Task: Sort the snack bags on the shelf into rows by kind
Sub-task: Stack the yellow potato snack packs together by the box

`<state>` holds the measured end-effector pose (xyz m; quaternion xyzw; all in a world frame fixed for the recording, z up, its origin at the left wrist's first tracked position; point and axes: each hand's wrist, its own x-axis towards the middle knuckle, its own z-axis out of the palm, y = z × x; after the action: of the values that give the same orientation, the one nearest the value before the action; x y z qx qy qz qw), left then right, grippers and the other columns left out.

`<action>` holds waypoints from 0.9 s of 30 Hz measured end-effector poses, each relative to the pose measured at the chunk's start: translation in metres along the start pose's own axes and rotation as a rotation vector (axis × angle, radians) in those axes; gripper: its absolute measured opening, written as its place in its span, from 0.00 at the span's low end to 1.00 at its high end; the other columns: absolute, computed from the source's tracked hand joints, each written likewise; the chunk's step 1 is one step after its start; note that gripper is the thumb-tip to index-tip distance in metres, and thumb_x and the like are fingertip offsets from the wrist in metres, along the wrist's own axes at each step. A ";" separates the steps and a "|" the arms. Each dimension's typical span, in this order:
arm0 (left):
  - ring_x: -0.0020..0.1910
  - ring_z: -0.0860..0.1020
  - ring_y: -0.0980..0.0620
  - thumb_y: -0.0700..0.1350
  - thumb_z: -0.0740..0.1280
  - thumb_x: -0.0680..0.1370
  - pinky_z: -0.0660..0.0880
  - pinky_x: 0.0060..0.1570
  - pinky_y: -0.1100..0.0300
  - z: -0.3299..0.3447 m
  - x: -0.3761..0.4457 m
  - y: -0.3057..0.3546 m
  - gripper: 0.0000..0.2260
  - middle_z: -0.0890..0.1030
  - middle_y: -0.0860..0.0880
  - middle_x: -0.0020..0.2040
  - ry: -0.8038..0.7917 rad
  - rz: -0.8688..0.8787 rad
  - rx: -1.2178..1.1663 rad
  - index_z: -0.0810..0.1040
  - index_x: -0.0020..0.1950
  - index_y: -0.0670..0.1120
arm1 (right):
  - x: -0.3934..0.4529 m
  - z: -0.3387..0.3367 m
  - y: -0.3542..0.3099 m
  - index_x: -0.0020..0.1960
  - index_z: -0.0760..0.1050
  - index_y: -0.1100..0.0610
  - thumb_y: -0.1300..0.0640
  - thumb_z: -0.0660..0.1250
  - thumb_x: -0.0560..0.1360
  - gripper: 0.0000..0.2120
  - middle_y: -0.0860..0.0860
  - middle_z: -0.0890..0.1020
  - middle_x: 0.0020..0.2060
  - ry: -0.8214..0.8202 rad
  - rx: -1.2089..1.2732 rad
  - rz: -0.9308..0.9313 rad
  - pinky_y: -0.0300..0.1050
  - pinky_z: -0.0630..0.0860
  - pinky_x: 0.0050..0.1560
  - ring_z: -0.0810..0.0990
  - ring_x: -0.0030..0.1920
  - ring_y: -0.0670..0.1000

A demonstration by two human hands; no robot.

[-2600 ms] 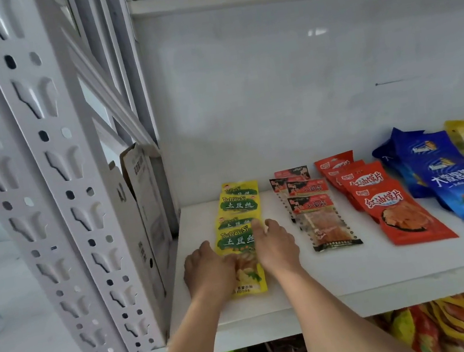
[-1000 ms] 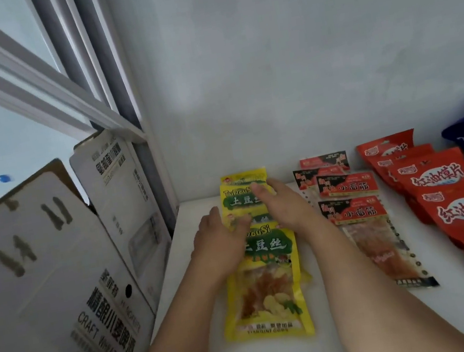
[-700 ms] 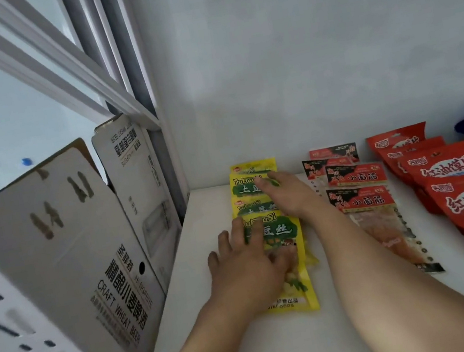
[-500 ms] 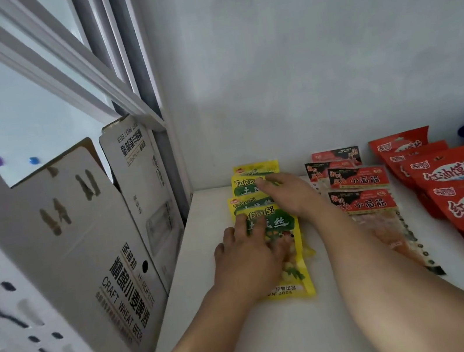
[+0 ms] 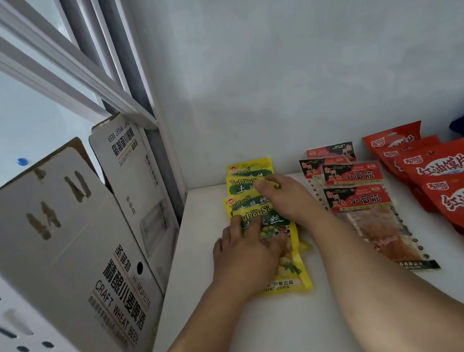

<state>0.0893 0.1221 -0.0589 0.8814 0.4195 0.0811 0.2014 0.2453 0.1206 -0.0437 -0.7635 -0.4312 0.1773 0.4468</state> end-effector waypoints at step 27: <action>0.66 0.72 0.43 0.61 0.63 0.78 0.71 0.64 0.47 -0.005 0.034 -0.004 0.29 0.69 0.46 0.68 0.186 -0.040 -0.233 0.67 0.73 0.47 | -0.041 -0.001 -0.014 0.76 0.64 0.58 0.47 0.56 0.84 0.24 0.56 0.68 0.73 0.108 0.083 0.001 0.40 0.64 0.64 0.67 0.72 0.54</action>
<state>0.1066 0.1520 -0.0566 0.8321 0.4416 0.2067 0.2642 0.2156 0.0897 -0.0359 -0.7530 -0.3986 0.1536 0.5006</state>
